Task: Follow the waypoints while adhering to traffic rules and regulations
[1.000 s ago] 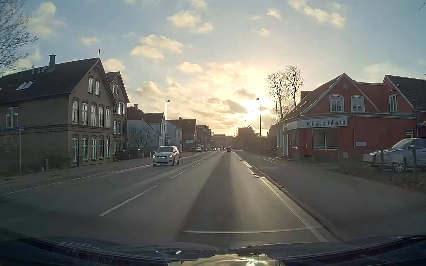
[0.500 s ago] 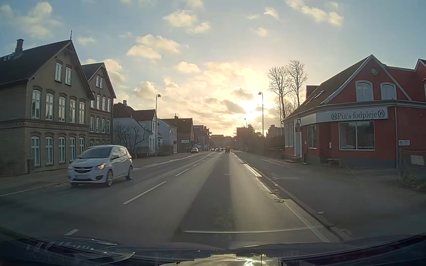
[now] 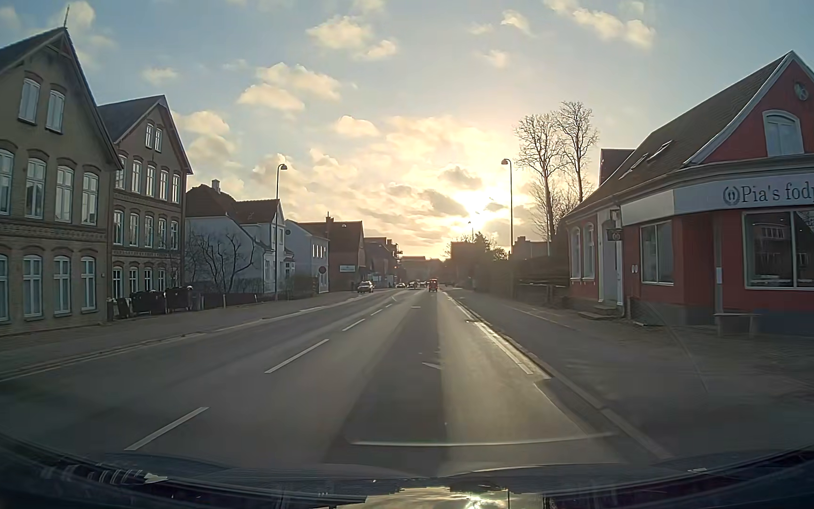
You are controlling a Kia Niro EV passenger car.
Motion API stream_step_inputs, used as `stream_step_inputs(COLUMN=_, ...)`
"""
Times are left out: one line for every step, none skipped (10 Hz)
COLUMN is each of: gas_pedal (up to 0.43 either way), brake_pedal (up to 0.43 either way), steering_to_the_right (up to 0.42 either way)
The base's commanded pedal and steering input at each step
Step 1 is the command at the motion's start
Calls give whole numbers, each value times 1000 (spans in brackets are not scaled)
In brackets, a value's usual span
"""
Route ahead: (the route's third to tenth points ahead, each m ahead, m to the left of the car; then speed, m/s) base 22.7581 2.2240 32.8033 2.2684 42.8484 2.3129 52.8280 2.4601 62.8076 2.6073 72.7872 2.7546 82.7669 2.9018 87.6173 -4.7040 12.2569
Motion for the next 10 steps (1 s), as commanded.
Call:
stream_step_inputs(gas_pedal=110, brake_pedal=0, steering_to_the_right=4)
stream_step_inputs(gas_pedal=110, brake_pedal=0, steering_to_the_right=5)
stream_step_inputs(gas_pedal=98, brake_pedal=0, steering_to_the_right=5)
stream_step_inputs(gas_pedal=98, brake_pedal=0, steering_to_the_right=4)
stream_step_inputs(gas_pedal=98, brake_pedal=0, steering_to_the_right=4)
stream_step_inputs(gas_pedal=87, brake_pedal=0, steering_to_the_right=4)
stream_step_inputs(gas_pedal=87, brake_pedal=0, steering_to_the_right=4)
stream_step_inputs(gas_pedal=87, brake_pedal=0, steering_to_the_right=4)
stream_step_inputs(gas_pedal=79, brake_pedal=0, steering_to_the_right=4)
stream_step_inputs(gas_pedal=79, brake_pedal=0, steering_to_the_right=4)
